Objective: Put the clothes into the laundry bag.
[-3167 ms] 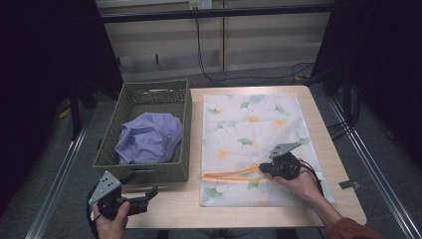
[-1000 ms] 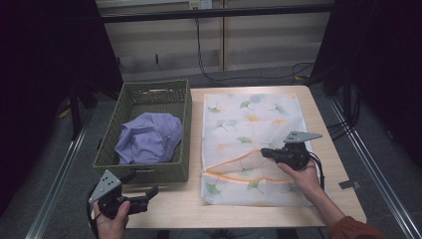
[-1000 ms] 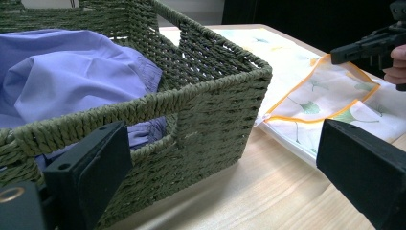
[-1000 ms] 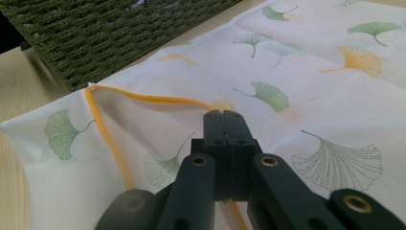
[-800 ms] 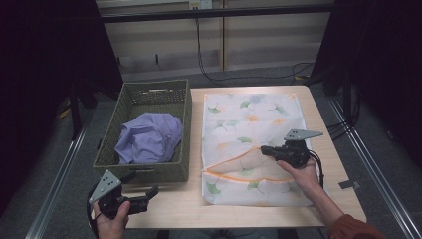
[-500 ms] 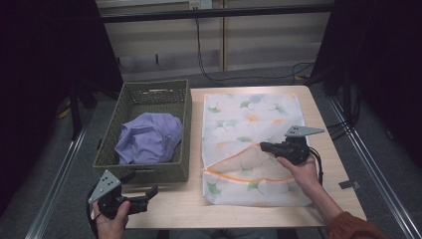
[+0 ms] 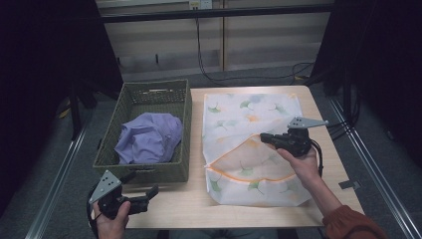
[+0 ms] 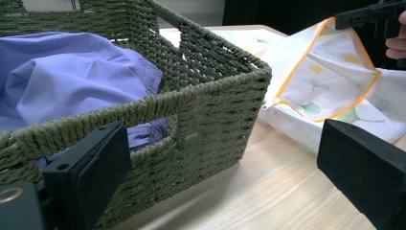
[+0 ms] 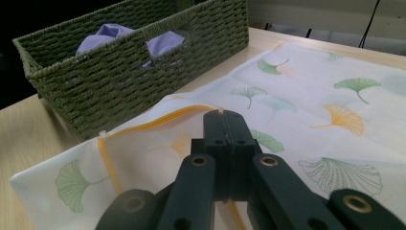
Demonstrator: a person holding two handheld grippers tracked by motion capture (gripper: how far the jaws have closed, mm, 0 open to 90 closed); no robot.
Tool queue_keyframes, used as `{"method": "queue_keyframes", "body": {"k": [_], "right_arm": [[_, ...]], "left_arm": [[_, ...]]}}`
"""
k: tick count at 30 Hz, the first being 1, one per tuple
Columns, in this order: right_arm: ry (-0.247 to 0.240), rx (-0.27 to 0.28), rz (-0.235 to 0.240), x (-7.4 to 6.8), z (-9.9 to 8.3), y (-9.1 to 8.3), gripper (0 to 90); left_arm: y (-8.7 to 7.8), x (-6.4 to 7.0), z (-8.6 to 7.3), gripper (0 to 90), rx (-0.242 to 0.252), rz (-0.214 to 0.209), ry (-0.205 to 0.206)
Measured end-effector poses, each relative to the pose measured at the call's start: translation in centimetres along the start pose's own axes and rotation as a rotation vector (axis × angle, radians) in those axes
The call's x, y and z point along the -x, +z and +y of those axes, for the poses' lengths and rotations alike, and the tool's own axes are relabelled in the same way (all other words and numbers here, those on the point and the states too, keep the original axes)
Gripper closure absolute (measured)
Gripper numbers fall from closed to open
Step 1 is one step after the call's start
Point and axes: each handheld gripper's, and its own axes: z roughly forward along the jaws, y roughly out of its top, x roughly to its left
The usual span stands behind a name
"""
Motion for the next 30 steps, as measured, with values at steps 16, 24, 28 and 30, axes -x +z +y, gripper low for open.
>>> {"method": "queue_keyframes", "body": {"k": [16, 24, 28, 30], "right_arm": [[-0.031, 0.065, -0.011, 0.0, 2.6, -0.1, 90.0], [-0.03, 0.109, -0.006, 0.2, 3.5, 0.0, 90.0], [-0.04, 0.115, 0.005, 0.0, 3.8, -0.1, 90.0], [-0.045, 0.11, 0.011, 0.0, 3.7, 0.0, 90.0]], "left_arm": [[0.1, 0.0, 0.0, 3.6, 0.006, -0.03, -0.012], [0.3, 0.1, 0.1, 4.1, -0.003, -0.016, -0.014], [0.2, 0.5, 0.8, 10.7, 0.001, 0.008, -0.017], [0.2, 0.7, 1.4, 12.1, -0.007, 0.031, 0.003]]}}
